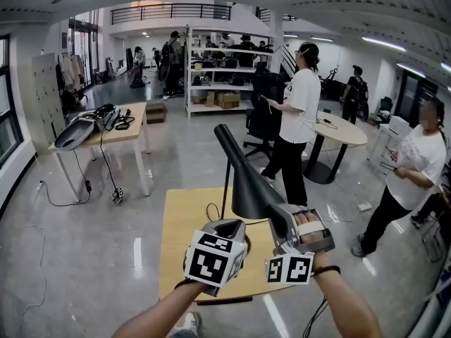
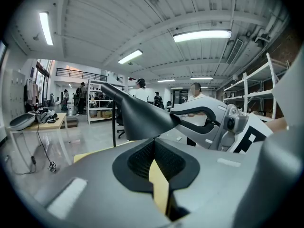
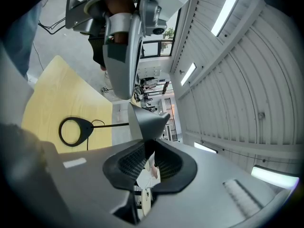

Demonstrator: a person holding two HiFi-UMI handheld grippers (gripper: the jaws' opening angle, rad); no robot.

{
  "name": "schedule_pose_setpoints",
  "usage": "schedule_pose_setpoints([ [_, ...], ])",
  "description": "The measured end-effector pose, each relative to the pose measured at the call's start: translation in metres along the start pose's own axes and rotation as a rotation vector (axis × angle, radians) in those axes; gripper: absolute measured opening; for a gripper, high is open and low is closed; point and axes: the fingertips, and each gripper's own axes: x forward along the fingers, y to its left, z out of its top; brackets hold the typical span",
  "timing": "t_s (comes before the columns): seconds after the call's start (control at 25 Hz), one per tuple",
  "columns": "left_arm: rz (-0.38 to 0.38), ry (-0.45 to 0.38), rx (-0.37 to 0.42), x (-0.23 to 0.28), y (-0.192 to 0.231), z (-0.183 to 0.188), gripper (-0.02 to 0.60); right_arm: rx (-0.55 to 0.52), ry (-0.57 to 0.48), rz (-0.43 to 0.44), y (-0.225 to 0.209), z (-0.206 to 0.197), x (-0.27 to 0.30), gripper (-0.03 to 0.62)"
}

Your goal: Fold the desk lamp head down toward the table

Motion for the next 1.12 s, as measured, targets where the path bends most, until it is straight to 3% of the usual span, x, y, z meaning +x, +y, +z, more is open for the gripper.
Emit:
schedule_pose_setpoints([
  [0.52,0.006,-0.004,0.009,0.007,0.023,0.000,0.020,0.027,0.023,-0.004,0.035,0.005,0.027,0.064],
  [0.8,0.004,0.001,0.008,0.017,0.012,0.000,0.020,0.022,0.030,0.001,0.050,-0.009,0.027,0.080],
  [1.12,0.004,0.014,-0.006,0.030,0.037,-0.010,0.020,0.025,0.046,0.023,0.074,-0.003,0.054,0.097],
])
